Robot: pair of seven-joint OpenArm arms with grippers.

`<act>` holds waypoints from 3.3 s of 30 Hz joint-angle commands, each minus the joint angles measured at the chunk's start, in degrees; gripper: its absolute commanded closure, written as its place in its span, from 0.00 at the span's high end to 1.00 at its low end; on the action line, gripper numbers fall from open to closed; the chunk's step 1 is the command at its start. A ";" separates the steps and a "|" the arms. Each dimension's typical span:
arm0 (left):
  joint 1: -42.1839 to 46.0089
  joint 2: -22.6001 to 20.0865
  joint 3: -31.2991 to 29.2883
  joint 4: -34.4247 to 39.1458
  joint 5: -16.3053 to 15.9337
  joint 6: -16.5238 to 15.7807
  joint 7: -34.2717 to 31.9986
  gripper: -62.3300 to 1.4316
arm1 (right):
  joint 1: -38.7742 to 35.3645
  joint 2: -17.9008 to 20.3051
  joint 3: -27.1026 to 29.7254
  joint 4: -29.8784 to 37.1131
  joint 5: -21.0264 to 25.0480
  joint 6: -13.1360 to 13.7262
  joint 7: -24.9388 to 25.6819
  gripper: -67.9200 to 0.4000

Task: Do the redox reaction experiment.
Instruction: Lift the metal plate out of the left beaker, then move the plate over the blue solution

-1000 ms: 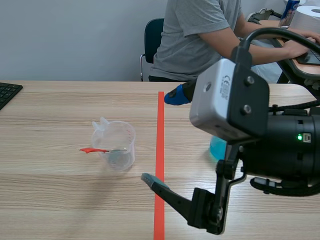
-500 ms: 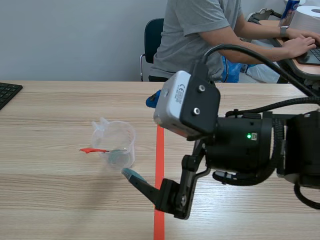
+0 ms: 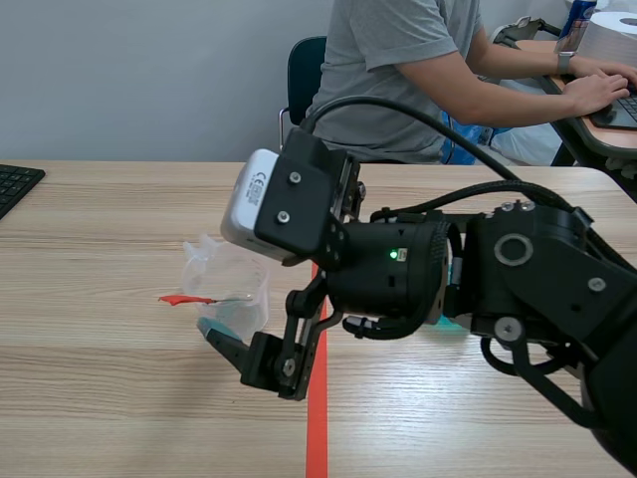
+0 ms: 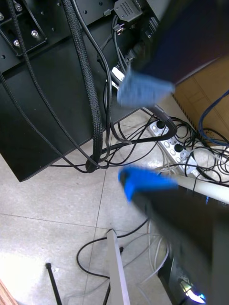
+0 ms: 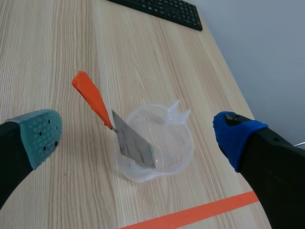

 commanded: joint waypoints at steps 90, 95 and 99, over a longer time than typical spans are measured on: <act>0.31 1.25 -0.59 0.66 -0.15 0.11 -0.48 0.07 | 6.25 1.49 31.12 23.85 49.18 3.34 -45.16 0.01; 0.31 1.25 -0.59 0.66 -0.15 0.11 -0.48 0.07 | 5.90 7.65 36.59 23.85 54.75 3.37 -46.60 0.01; 0.31 1.25 -0.59 0.66 -0.15 0.11 -0.48 0.07 | 5.79 12.66 40.04 23.85 57.92 3.37 -46.60 0.01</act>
